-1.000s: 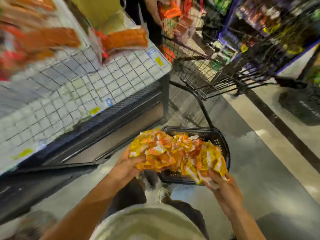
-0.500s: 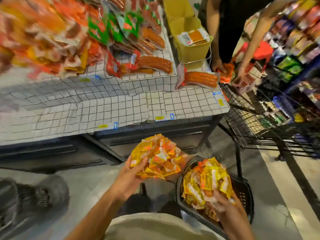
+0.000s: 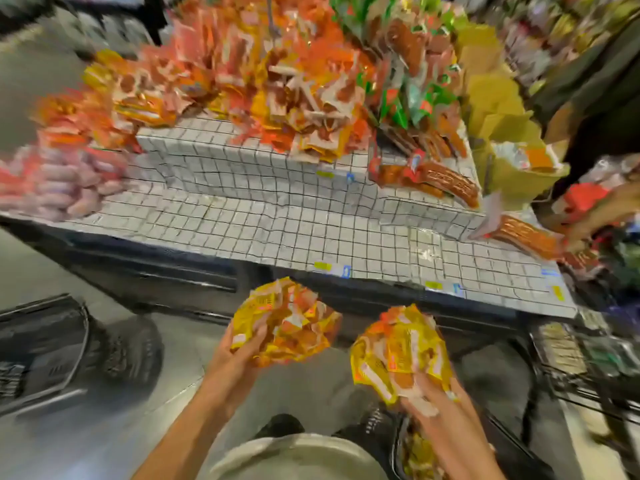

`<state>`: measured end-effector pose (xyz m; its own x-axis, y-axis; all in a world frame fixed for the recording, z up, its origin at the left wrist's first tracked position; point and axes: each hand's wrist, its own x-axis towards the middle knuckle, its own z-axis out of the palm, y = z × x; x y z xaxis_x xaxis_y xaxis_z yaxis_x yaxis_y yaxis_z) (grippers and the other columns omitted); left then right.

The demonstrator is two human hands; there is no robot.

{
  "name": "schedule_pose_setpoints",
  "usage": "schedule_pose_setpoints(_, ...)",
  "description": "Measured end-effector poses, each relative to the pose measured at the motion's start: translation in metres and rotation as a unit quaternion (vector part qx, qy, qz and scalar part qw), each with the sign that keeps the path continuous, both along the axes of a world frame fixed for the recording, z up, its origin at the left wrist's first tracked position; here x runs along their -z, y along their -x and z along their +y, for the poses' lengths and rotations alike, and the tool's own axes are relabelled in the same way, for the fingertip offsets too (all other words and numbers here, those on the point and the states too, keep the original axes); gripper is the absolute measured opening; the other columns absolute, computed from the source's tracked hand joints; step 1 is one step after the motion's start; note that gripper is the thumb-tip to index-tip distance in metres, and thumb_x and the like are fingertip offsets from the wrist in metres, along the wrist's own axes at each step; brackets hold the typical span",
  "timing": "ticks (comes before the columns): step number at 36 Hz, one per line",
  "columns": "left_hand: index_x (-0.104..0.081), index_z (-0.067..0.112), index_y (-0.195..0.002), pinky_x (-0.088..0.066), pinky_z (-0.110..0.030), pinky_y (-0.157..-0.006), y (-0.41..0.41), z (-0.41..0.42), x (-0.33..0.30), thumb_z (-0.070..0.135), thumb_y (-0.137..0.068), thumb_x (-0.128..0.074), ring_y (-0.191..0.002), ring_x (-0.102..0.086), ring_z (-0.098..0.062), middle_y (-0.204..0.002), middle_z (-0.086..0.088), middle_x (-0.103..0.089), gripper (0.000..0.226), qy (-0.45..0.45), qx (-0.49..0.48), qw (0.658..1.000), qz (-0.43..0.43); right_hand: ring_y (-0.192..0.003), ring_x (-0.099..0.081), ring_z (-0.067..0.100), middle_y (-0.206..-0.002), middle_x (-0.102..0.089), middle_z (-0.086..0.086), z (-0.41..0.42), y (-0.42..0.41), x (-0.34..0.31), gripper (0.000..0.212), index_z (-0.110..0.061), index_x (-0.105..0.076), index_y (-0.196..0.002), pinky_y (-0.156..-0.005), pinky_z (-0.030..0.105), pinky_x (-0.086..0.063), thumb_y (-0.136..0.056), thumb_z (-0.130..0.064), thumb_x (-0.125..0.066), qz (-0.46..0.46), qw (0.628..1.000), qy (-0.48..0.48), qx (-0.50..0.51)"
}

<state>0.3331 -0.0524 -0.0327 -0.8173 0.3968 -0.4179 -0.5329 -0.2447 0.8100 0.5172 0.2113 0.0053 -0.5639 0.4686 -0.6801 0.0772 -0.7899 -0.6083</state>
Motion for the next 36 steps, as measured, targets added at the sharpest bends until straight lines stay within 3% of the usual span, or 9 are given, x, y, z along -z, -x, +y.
schedule_pose_setpoints(3,-0.054,0.026,-0.141,-0.056,-0.053,-0.090,0.019,-0.038,-0.006,0.021,-0.095,-0.061,-0.122,-0.061,-0.041,-0.139,-0.011,-0.061,0.047,-0.007,-0.024,1.000,0.015,-0.120,-0.064,0.042,-0.132,-0.066,0.019,-0.036,0.037,0.002,0.060,-0.013,-0.054,-0.144,-0.102,0.057,-0.049,-0.086,-0.001,-0.062,0.005,0.996,-0.042,-0.076)
schedule_pose_setpoints(11,-0.050,0.018,-0.144,-0.056,-0.053,-0.086,0.048,-0.136,-0.011,0.016,-0.097,-0.059,-0.121,-0.060,-0.045,-0.139,-0.012,-0.061,0.048,-0.011,-0.145,0.989,-0.003,-0.124,-0.058,0.044,-0.134,-0.062,0.021,-0.114,0.125,-0.010,0.052,-0.008,-0.054,-0.144,-0.111,0.068,-0.035,-0.094,0.003,-0.055,0.031,0.980,-0.052,-0.190)
schedule_pose_setpoints(17,-0.053,0.019,-0.140,-0.054,-0.062,-0.090,0.058,-0.182,-0.009,0.017,-0.093,-0.064,-0.118,-0.062,-0.044,-0.136,-0.014,-0.063,0.048,0.003,-0.219,0.976,-0.010,-0.125,-0.059,0.044,-0.133,-0.063,0.027,-0.150,0.183,-0.015,0.050,-0.008,-0.054,-0.142,-0.111,0.061,-0.039,-0.094,0.004,-0.051,0.046,0.956,-0.066,-0.281)
schedule_pose_setpoints(23,-0.055,0.016,-0.138,-0.049,-0.066,-0.094,0.078,-0.204,-0.008,0.016,-0.093,-0.063,-0.115,-0.063,-0.047,-0.132,-0.019,-0.064,0.046,0.015,-0.263,0.964,-0.024,-0.121,-0.061,0.036,-0.134,-0.062,0.021,-0.167,0.241,0.001,0.045,-0.008,-0.054,-0.142,-0.114,0.059,-0.037,-0.097,-0.002,-0.055,0.083,0.934,-0.056,-0.343)
schedule_pose_setpoints(25,-0.056,0.015,-0.137,-0.052,-0.059,-0.090,0.090,-0.210,-0.008,0.016,-0.092,-0.063,-0.113,-0.064,-0.045,-0.130,-0.020,-0.065,0.046,0.020,-0.282,0.959,-0.031,-0.124,-0.062,0.034,-0.135,-0.064,0.019,-0.172,0.264,0.009,0.046,-0.015,-0.056,-0.142,-0.110,0.053,-0.045,-0.097,-0.004,-0.057,0.080,0.930,-0.057,-0.354)
schedule_pose_setpoints(28,-0.056,0.016,-0.138,-0.053,-0.055,-0.089,0.116,-0.217,-0.010,0.015,-0.092,-0.061,-0.117,-0.062,-0.044,-0.132,-0.016,-0.065,0.046,0.023,-0.297,0.954,-0.034,-0.118,-0.068,0.029,-0.126,-0.071,0.012,-0.179,0.304,0.020,0.044,-0.017,-0.061,-0.139,-0.089,0.035,-0.060,-0.096,-0.007,-0.066,0.071,0.926,-0.082,-0.363)
schedule_pose_setpoints(32,-0.057,0.020,-0.135,-0.060,-0.050,-0.082,0.159,-0.228,-0.015,0.014,-0.093,-0.061,-0.113,-0.065,-0.042,-0.130,-0.014,-0.067,0.043,0.029,-0.321,0.946,-0.034,-0.125,-0.063,0.037,-0.133,-0.067,0.016,-0.186,0.363,0.029,0.045,-0.024,-0.061,-0.139,-0.109,0.056,-0.045,-0.095,-0.013,-0.068,0.076,0.914,-0.045,-0.395)
schedule_pose_setpoints(34,-0.057,0.020,-0.135,-0.061,-0.049,-0.079,0.182,-0.232,-0.019,0.014,-0.094,-0.060,-0.114,-0.064,-0.044,-0.130,-0.014,-0.067,0.042,0.033,-0.337,0.940,-0.039,-0.123,-0.064,0.035,-0.132,-0.068,0.015,-0.190,0.396,0.031,0.044,-0.023,-0.063,-0.136,-0.107,0.052,-0.047,-0.094,-0.013,-0.068,0.069,0.916,-0.032,-0.395)
schedule_pose_setpoints(36,-0.057,0.020,-0.136,-0.060,-0.050,-0.077,0.204,-0.236,-0.024,0.015,-0.093,-0.060,-0.113,-0.064,-0.046,-0.129,-0.014,-0.067,0.043,0.043,-0.345,0.937,-0.040,-0.117,-0.069,0.030,-0.126,-0.072,0.010,-0.197,0.427,0.033,0.041,-0.023,-0.063,-0.133,-0.092,0.043,-0.059,-0.094,-0.011,-0.068,0.063,0.914,-0.034,-0.399)
